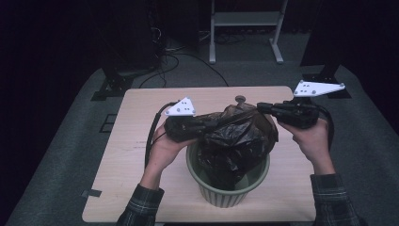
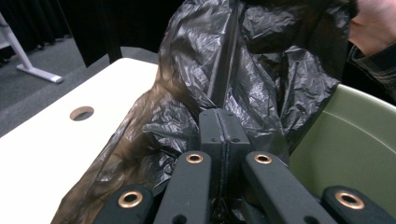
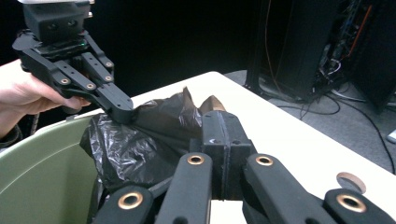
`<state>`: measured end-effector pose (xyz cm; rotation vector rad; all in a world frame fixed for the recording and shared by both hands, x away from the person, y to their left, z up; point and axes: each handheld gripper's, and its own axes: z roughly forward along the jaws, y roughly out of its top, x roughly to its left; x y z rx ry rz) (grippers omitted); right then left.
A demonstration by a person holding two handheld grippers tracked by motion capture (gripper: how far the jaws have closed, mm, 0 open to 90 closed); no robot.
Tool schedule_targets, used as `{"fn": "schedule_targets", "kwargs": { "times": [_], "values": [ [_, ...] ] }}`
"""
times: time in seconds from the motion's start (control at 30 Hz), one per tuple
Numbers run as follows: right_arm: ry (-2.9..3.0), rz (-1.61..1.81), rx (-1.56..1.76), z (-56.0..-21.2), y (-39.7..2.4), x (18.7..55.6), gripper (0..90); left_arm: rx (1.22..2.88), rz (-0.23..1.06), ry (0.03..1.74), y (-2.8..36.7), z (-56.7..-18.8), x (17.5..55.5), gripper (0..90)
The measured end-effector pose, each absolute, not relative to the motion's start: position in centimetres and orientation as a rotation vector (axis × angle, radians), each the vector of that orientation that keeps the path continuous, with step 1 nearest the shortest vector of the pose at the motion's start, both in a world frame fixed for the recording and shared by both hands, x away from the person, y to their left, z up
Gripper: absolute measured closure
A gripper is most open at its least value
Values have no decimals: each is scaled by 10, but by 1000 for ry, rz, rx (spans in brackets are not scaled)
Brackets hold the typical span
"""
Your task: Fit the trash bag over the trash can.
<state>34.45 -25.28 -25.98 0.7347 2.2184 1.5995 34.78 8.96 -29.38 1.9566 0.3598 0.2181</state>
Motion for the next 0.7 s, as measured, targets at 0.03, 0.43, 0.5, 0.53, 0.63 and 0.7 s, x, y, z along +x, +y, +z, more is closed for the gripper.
{"fn": "schedule_targets", "kwargs": {
  "times": [0.03, 0.43, 0.5, 0.53, 0.63, 0.7],
  "values": [
    [2220, 1608, 735, -260, -254, 344, 900, 1957, 222, 359, 90, -293, 346, 896],
    [2169, 1585, 749, -261, -266, 339, 900, 1945, 249, 365, 115, -296, 336, 896],
    [2166, 1586, 761, -263, -270, 337, 900, 1939, 254, 371, 122, -297, 333, 896],
    [2164, 1583, 764, -265, -271, 337, 900, 1936, 254, 375, 126, -297, 331, 896],
    [2165, 1554, 775, -269, -276, 333, 900, 1921, 256, 374, 137, -296, 324, 896],
    [2164, 1541, 791, -272, -281, 329, 900, 1906, 253, 373, 145, -295, 318, 896]
  ]
}}
